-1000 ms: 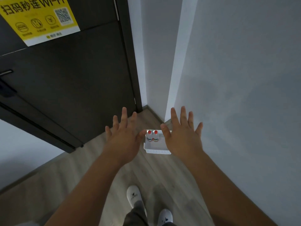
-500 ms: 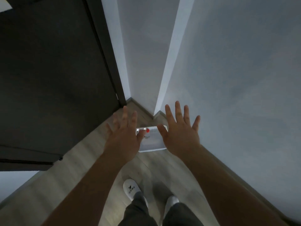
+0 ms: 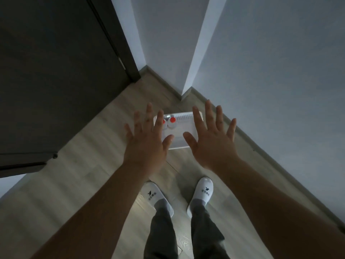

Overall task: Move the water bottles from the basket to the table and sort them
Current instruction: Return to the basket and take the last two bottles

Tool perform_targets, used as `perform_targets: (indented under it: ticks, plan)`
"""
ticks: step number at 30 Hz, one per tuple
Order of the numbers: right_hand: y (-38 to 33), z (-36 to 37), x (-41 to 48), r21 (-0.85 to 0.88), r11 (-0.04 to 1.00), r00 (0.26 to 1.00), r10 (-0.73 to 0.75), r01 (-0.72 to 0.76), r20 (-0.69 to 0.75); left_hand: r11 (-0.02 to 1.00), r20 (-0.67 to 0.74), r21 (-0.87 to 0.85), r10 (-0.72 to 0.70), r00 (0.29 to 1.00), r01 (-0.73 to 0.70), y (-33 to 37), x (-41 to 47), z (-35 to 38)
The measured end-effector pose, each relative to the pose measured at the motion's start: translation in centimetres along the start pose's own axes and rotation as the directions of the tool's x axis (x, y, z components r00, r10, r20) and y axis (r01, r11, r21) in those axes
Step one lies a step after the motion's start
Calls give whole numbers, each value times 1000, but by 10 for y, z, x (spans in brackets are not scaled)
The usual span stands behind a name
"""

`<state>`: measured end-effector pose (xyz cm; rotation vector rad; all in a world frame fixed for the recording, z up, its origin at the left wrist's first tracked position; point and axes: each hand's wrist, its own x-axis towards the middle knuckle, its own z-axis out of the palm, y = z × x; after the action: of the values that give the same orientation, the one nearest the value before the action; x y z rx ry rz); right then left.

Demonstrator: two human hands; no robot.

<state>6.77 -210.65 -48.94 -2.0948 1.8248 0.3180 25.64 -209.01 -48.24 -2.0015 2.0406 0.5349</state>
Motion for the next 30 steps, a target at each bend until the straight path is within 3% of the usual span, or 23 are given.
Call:
perform_targets:
  ticks: [10, 15, 24, 30]
  plan:
    - [32, 171, 64, 74, 997, 985, -10, -3, 171, 997, 73, -81, -13, 997, 19, 4, 69, 178]
    - [34, 226, 89, 100, 995, 987, -43, 28, 153, 996, 105, -93, -6, 994, 16, 5, 93, 229]
    - [42, 294, 173, 24, 991, 992, -129, 129, 11, 1000, 24, -28, -10, 1000, 11, -22, 160, 296]
    - [63, 354, 197, -37, 990, 990, -136, 138, 41, 1000, -10, 17, 19, 1000, -19, -40, 192, 344]
